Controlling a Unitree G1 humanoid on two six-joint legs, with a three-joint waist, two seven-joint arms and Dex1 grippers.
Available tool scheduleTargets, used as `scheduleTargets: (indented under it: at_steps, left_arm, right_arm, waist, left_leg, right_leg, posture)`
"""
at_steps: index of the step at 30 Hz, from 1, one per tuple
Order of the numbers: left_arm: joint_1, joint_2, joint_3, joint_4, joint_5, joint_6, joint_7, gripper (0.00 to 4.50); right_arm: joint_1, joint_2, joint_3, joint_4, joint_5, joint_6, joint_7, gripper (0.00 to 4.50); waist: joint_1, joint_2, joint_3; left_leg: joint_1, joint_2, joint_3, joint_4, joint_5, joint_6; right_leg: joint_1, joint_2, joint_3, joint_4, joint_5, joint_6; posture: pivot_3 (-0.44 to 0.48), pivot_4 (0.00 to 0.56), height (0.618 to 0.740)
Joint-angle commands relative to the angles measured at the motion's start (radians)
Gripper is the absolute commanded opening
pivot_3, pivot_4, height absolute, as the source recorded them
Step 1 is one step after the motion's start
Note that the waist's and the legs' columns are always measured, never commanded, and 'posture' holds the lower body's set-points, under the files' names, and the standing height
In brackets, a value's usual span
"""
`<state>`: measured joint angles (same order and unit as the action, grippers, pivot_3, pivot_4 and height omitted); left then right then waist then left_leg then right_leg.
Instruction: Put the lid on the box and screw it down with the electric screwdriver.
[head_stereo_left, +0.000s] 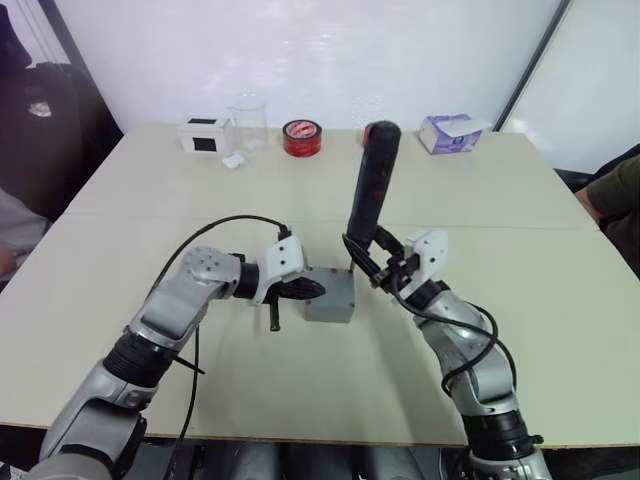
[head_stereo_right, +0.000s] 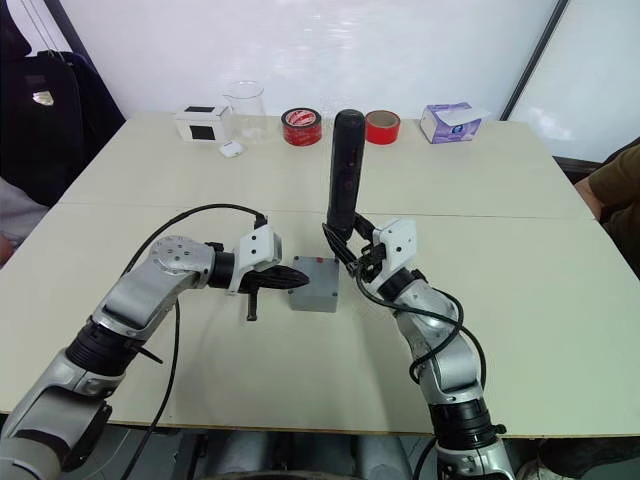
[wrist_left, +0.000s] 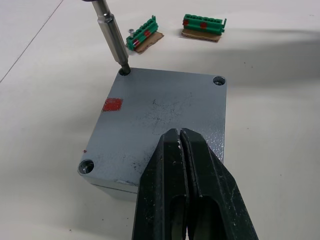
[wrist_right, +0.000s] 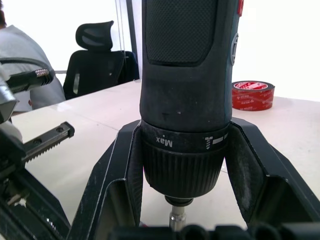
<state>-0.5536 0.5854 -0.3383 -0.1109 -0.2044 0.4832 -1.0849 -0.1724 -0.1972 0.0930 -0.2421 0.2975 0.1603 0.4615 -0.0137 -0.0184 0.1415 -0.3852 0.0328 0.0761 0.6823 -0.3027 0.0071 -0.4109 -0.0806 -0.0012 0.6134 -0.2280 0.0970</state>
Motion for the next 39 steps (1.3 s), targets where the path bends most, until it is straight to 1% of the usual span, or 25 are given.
scheduleTargets:
  at_steps: [1, 19, 23, 27, 30, 32, 33, 34, 36, 37, 39]
  left_arm:
    - [0.009, 0.013, -0.016, 0.014, 0.022, 0.0, -0.011, 0.0]
    - [0.014, 0.006, -0.021, 0.011, 0.022, -0.006, -0.008, 0.0]
    - [0.017, -0.001, -0.02, 0.017, 0.019, -0.005, -0.003, 0.0]
    - [0.022, -0.017, 0.004, 0.035, -0.004, 0.003, 0.004, 0.0]
    - [0.02, -0.059, 0.051, 0.055, -0.056, 0.041, 0.027, 0.0]
    - [0.008, -0.109, 0.119, 0.059, -0.126, 0.087, 0.057, 0.0]
    - [0.003, -0.124, 0.139, 0.059, -0.145, 0.1, 0.068, 0.0]
    - [-0.008, -0.14, 0.17, 0.058, -0.173, 0.123, 0.081, 0.0]
    - [-0.029, -0.146, 0.219, 0.042, -0.224, 0.16, 0.084, 0.0]
    - [-0.035, -0.146, 0.231, 0.033, -0.238, 0.171, 0.086, 0.0]
    - [-0.049, -0.113, 0.235, -0.017, -0.261, 0.193, 0.058, 0.0]
  right_arm:
    - [0.044, -0.008, 0.048, 0.068, -0.027, 0.052, 0.016, 1.77]
    - [0.023, -0.018, 0.024, 0.046, -0.015, 0.051, 0.019, 1.77]
    - [-0.027, -0.054, -0.01, -0.048, 0.02, 0.097, 0.025, 1.77]
    - [-0.148, -0.137, -0.098, -0.209, 0.133, 0.241, 0.023, 1.77]
    - [-0.277, -0.168, -0.188, -0.249, 0.247, 0.363, -0.022, 1.77]
    - [-0.397, -0.173, -0.287, -0.237, 0.365, 0.481, -0.114, 1.77]
    - [-0.433, -0.177, -0.32, -0.232, 0.405, 0.524, -0.146, 1.77]
    - [-0.482, -0.202, -0.373, -0.21, 0.474, 0.608, -0.19, 1.77]
    - [-0.56, -0.306, -0.463, -0.135, 0.618, 0.854, -0.243, 1.77]
    - [-0.584, -0.345, -0.49, -0.108, 0.668, 0.941, -0.266, 1.77]
    - [-0.62, -0.463, -0.516, -0.01, 0.675, 1.111, -0.281, 1.77]
  waist:
    - [0.0, 0.0, 0.0]
    - [0.0, 0.0, 0.0]
    - [0.001, 0.001, 0.001]
    - [0.004, 0.003, 0.003]
    - [0.002, 0.008, 0.007]
    - [0.003, 0.009, 0.008]
    - [0.003, 0.01, 0.01]
    - [0.004, 0.008, 0.011]
    - [0.006, 0.008, 0.015]
    - [0.007, 0.007, 0.017]
    - [0.005, 0.006, 0.018]
  left_leg:
    - [0.0, 0.0, 0.0, 0.0, 0.0, 0.0]
    - [0.0, 0.001, 0.0, -0.002, 0.0, 0.0]
    - [-0.002, 0.0, 0.0, -0.002, 0.0, 0.0]
    - [-0.008, -0.001, 0.001, -0.002, 0.0, 0.0]
    - [-0.015, -0.002, 0.001, 0.0, 0.0, 0.0]
    - [-0.02, -0.002, 0.001, 0.001, 0.0, 0.0]
    - [-0.022, -0.002, 0.001, 0.002, 0.0, 0.0]
    - [-0.023, -0.002, 0.001, 0.002, 0.0, 0.0]
    - [-0.024, -0.002, -0.001, 0.001, 0.0, 0.001]
    - [-0.025, -0.002, -0.001, 0.001, 0.0, 0.001]
    - [-0.025, -0.001, -0.001, 0.0, -0.001, 0.002]
  right_leg:
    - [0.0, 0.0, 0.0, 0.0, 0.0, 0.0]
    - [-0.001, -0.002, -0.001, -0.001, -0.001, -0.001]
    - [-0.003, -0.003, -0.001, -0.001, -0.001, -0.001]
    - [-0.009, -0.006, -0.001, 0.0, -0.001, -0.001]
    - [-0.015, -0.006, -0.001, 0.0, 0.0, -0.001]
    - [-0.02, -0.006, -0.001, 0.001, 0.0, -0.001]
    - [-0.021, -0.006, -0.001, 0.001, 0.0, -0.001]
    - [-0.023, -0.005, -0.001, 0.002, 0.0, 0.0]
    - [-0.023, -0.003, -0.002, 0.002, 0.002, 0.003]
    - [-0.023, -0.003, -0.003, 0.002, 0.002, 0.003]
    - [-0.023, -0.003, -0.003, 0.0, 0.002, 0.003]
  posture:
    - [0.0, 0.15, 0.74]
    - [0.0, 0.15, 0.74]
    - [0.0, 0.15, 0.74]
    - [0.0, 0.15, 0.74]
    - [0.0, 0.15, 0.74]
    - [0.0, 0.15, 0.74]
    - [0.0, 0.15, 0.74]
    - [0.0, 0.15, 0.74]
    - [0.0, 0.15, 0.74]
    - [0.0, 0.15, 0.74]
    - [0.0, 0.15, 0.74]
